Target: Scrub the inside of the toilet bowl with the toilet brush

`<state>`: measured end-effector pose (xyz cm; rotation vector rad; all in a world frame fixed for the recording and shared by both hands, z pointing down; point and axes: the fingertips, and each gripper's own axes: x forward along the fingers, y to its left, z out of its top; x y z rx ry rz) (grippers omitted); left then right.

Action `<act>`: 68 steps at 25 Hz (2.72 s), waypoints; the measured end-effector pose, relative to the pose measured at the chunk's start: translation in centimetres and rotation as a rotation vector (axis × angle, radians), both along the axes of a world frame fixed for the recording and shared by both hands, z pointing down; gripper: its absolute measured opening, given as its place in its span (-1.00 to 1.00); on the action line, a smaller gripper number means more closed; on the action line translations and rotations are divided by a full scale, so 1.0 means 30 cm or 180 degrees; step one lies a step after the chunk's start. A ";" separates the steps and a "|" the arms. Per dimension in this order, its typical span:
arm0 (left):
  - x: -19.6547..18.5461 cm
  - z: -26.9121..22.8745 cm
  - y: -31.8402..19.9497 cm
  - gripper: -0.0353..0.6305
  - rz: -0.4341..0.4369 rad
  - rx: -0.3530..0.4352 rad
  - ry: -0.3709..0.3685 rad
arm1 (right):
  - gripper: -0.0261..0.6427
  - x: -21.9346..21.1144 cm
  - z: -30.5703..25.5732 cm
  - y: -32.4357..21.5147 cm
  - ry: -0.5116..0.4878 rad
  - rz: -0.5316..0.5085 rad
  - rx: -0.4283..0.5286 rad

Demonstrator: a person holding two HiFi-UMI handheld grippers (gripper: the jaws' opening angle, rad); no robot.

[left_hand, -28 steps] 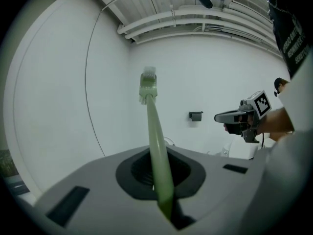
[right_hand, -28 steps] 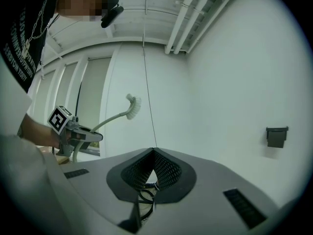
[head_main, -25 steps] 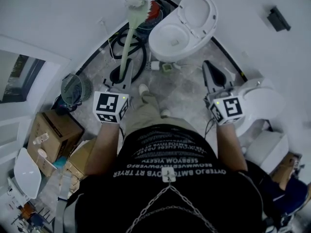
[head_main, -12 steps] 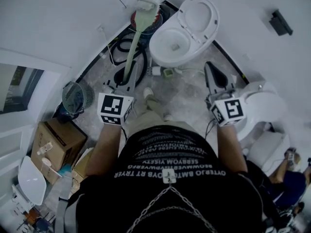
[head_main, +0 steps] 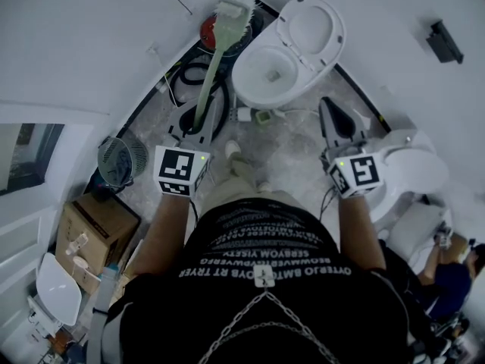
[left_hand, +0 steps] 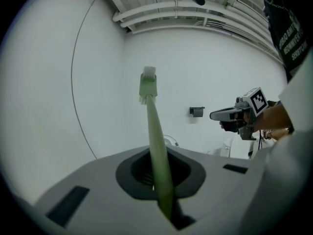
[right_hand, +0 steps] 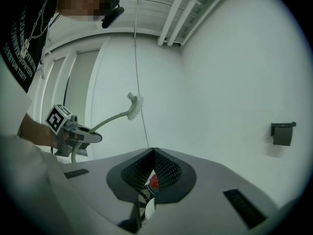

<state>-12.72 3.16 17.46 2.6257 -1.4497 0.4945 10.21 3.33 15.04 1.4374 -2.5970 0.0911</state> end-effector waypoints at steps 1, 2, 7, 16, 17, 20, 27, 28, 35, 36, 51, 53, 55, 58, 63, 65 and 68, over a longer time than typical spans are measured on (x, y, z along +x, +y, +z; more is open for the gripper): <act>-0.002 0.006 -0.019 -0.89 0.0010 -0.0018 -0.0003 | -0.92 -0.003 0.001 -0.020 0.0003 0.0010 -0.0006; -0.004 0.011 -0.038 -0.89 0.0022 -0.0029 -0.0012 | -0.92 -0.006 0.001 -0.040 0.0003 0.0022 -0.0010; -0.010 0.010 -0.139 -0.89 0.0103 -0.0023 -0.0020 | -0.92 -0.017 0.002 -0.125 -0.0007 0.0098 -0.0020; -0.045 -0.001 -0.300 -0.89 0.0225 -0.0008 -0.0014 | -0.92 -0.054 -0.002 -0.261 0.0017 0.0213 -0.0009; -0.050 -0.002 -0.315 -0.89 0.0235 -0.0006 -0.0016 | -0.92 -0.062 -0.006 -0.276 0.0004 0.0217 0.0002; -0.066 0.001 -0.354 -0.89 0.0273 0.0009 -0.0032 | -0.92 -0.087 -0.016 -0.318 -0.0024 0.0244 0.0016; -0.116 0.002 -0.449 -0.89 0.0354 0.0008 -0.0041 | -0.92 -0.139 -0.020 -0.412 0.0088 0.0270 -0.0003; -0.126 0.005 -0.461 -0.89 0.0362 -0.0006 -0.0034 | -0.92 -0.151 -0.026 -0.426 0.0086 0.0270 0.0007; -0.186 0.073 -0.517 -0.89 0.0473 -0.0170 -0.0018 | -0.92 -0.238 -0.052 -0.504 0.0081 0.0315 0.0062; -0.188 0.092 -0.522 -0.89 0.0485 -0.0207 -0.0016 | -0.92 -0.245 -0.051 -0.508 0.0095 0.0317 0.0064; -0.090 0.516 -0.452 -0.89 0.0576 -0.1330 0.0075 | -0.91 -0.178 0.074 -0.533 0.0144 0.0277 0.0012; -0.057 0.584 -0.446 -0.89 0.0592 -0.1481 0.0065 | -0.92 -0.145 0.104 -0.555 0.0161 0.0263 0.0034; -0.020 0.655 -0.442 -0.89 0.0601 -0.1631 0.0061 | -0.92 -0.109 0.132 -0.583 0.0126 0.0274 0.0064; 0.032 0.756 -0.420 -0.89 0.0562 -0.1862 0.0087 | -0.92 -0.049 0.191 -0.609 0.0068 0.0296 0.0059; 0.082 0.914 -0.412 -0.89 0.0528 -0.2192 0.0019 | -0.92 0.018 0.307 -0.694 -0.0070 0.0356 -0.0019; 0.103 0.973 -0.412 -0.89 0.0493 -0.2341 0.0074 | -0.92 0.043 0.354 -0.722 -0.0079 0.0376 -0.0045; 0.131 1.063 -0.406 -0.89 0.0378 -0.2587 0.0229 | -0.92 0.079 0.424 -0.739 -0.0042 0.0369 -0.0095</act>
